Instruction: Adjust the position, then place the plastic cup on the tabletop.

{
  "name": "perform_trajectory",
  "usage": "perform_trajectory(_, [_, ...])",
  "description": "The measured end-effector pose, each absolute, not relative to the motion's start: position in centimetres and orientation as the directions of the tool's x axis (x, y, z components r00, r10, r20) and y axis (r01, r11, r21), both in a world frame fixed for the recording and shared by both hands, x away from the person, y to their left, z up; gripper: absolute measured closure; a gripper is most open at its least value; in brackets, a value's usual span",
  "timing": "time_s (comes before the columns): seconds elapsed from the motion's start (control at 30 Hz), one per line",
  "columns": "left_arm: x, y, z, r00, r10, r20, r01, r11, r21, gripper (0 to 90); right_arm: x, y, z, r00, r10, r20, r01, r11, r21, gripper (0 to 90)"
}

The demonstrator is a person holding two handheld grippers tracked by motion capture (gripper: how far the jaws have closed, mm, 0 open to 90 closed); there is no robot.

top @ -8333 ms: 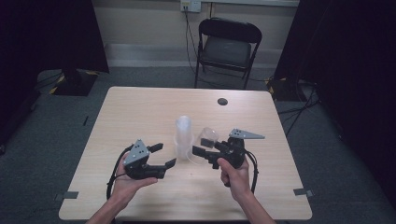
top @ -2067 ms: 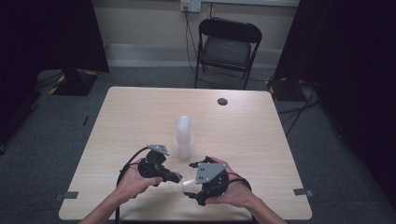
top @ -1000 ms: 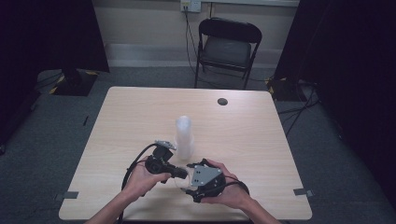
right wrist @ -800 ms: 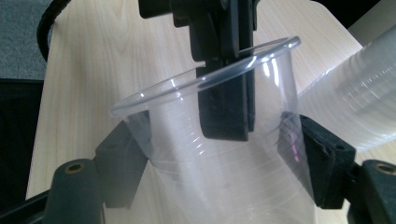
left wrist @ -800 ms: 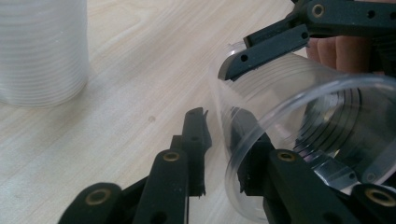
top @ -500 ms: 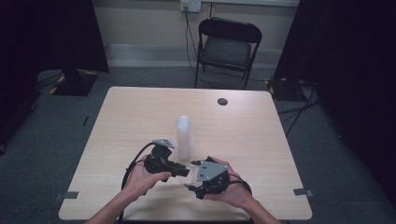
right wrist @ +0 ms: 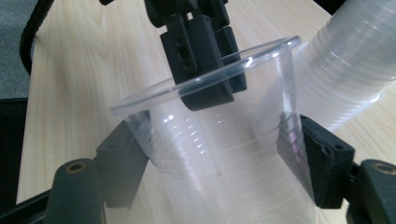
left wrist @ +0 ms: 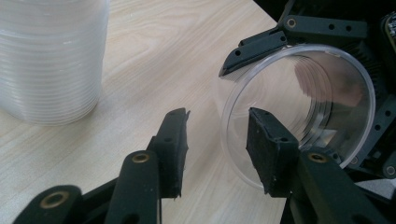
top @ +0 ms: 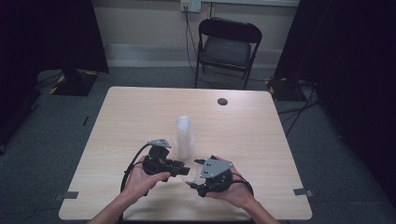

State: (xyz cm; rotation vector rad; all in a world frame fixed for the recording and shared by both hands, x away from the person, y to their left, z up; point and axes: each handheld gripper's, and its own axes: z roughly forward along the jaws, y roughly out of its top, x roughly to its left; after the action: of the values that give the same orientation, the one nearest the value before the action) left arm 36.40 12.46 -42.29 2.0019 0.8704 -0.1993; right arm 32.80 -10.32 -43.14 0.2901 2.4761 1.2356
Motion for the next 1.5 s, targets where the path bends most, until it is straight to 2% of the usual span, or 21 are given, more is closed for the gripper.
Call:
perform_trajectory(0.47, [35.4, 13.7, -41.6, 0.738, 0.52, -0.43, 0.609, -0.239, 0.756, 45.4, 33.4, -11.4, -43.7, -0.9, 0.407, -0.154, 0.112, 0.559, 0.821, 27.0])
perform_trajectory(0.77, [35.0, 16.0, -41.1, 0.75, 0.555, -0.359, 0.537, -0.194, 0.821, 38.9, 34.8, -12.5, -43.9, -0.874, 0.481, -0.077, 0.199, 0.497, 0.845, 27.1])
perform_trajectory(1.13, [33.6, 19.4, -42.5, 0.714, 0.655, -0.248, 0.472, -0.189, 0.861, 28.2, 35.6, -13.5, -43.9, -0.844, 0.535, -0.043, 0.234, 0.44, 0.867, 27.2])
perform_trajectory(1.2, [33.6, 19.8, -42.9, 0.702, 0.665, -0.257, 0.476, -0.17, 0.863, 27.1, 35.9, -14.0, -43.8, -0.829, 0.557, -0.042, 0.24, 0.423, 0.874, 27.3])
perform_trajectory(1.27, [33.7, 20.2, -43.2, 0.696, 0.685, -0.214, 0.464, -0.202, 0.863, 24.2, 36.3, -14.5, -43.7, -0.819, 0.574, -0.029, 0.252, 0.404, 0.879, 27.4])
perform_trajectory(1.5, [34.0, 21.0, -43.4, 0.676, 0.708, -0.205, 0.469, -0.198, 0.861, 18.4, 37.8, -15.7, -43.6, -0.777, 0.629, 0.02, 0.305, 0.348, 0.886, 27.4])
